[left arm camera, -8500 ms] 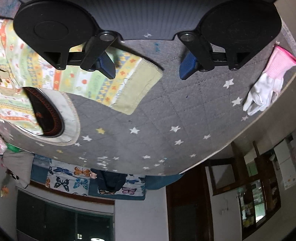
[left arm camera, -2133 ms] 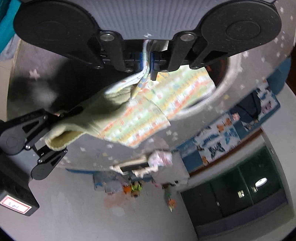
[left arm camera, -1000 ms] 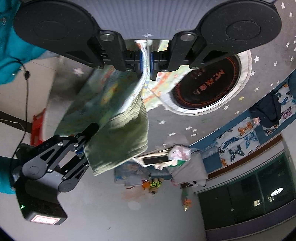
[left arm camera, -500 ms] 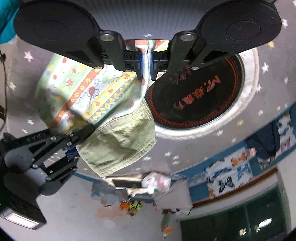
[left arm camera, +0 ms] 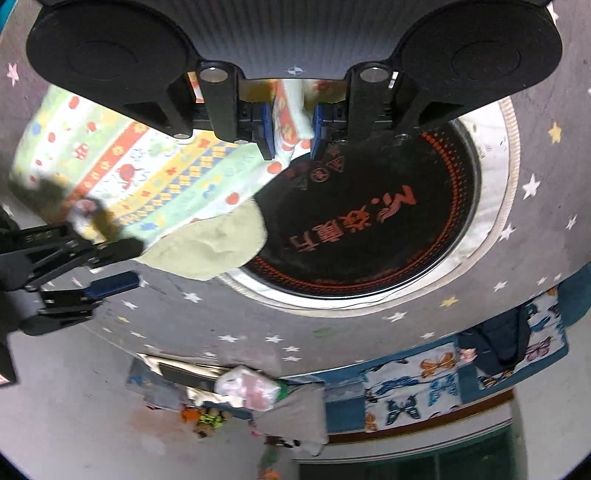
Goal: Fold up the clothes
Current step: 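Fold the held hem up over the shirt toward the collar with both grippers, then open both grippers and release the folded hem onto the shirt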
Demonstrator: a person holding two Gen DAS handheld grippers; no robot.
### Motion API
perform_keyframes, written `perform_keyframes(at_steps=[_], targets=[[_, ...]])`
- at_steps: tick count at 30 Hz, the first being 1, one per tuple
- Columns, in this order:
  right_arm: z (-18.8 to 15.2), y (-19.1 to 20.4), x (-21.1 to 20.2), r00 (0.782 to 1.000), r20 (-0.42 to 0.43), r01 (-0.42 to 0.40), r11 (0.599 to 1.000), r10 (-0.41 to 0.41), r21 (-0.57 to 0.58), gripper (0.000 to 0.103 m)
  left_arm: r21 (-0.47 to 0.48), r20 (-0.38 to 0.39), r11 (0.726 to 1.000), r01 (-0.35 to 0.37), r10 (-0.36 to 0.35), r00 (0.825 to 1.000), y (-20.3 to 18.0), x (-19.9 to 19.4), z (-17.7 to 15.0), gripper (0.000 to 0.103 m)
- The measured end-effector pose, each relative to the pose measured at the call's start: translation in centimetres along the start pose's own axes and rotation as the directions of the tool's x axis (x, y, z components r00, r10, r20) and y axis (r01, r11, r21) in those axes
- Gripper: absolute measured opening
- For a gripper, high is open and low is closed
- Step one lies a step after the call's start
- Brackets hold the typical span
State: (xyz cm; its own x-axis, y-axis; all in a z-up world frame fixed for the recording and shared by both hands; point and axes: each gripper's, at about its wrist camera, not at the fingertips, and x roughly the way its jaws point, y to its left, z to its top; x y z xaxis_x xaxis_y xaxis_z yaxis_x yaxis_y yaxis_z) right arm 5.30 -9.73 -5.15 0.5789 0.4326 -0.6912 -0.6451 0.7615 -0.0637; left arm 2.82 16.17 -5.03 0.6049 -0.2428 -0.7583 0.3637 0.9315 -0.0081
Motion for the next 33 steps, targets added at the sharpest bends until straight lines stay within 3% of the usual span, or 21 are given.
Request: perform_keyframes(at_steps=[12, 16, 21, 24, 28, 33], targets=[[-3.5, -0.6, -2.7, 0.999, 0.011, 0.032, 0.992, -0.034, 0.120, 0.030, -0.067, 0.007, 0.995, -0.073, 0.074, 0.997, 0.6, 0.1, -0.2, 0.028], [-4.6, -1.1, -3.2, 0.998, 0.011, 0.052, 0.985, -0.054, 0.166, 0.016, -0.095, 0.007, 0.989, -0.117, 0.118, 0.993, 1.1, -0.2, -0.2, 0.028], [-4.4, -2.4, -3.8, 0.992, 0.031, 0.111, 0.966, -0.122, 0.232, 0.015, -0.109, 0.011, 0.977, -0.181, 0.183, 0.983, 1.8, -0.9, -0.2, 0.027], [-3.4, -1.6, -4.5, 0.993, 0.078, 0.069, 0.974, -0.088, 0.216, 0.015, -0.130, 0.014, 0.969, -0.211, 0.215, 0.977, 2.2, -1.2, -0.1, 0.027], [-2.2, 0.1, -3.0, 0.996, 0.085, -0.008, 0.982, -0.009, 0.189, 0.015, -0.131, 0.056, 0.974, -0.183, 0.191, 0.980, 1.0, -2.2, 0.2, 0.027], [-1.9, 0.6, 0.0, 0.999, 0.038, -0.005, 0.981, -0.002, 0.196, 0.015, -0.087, 0.093, 0.990, -0.108, 0.116, 0.989, -1.8, -3.1, 0.7, 0.027]])
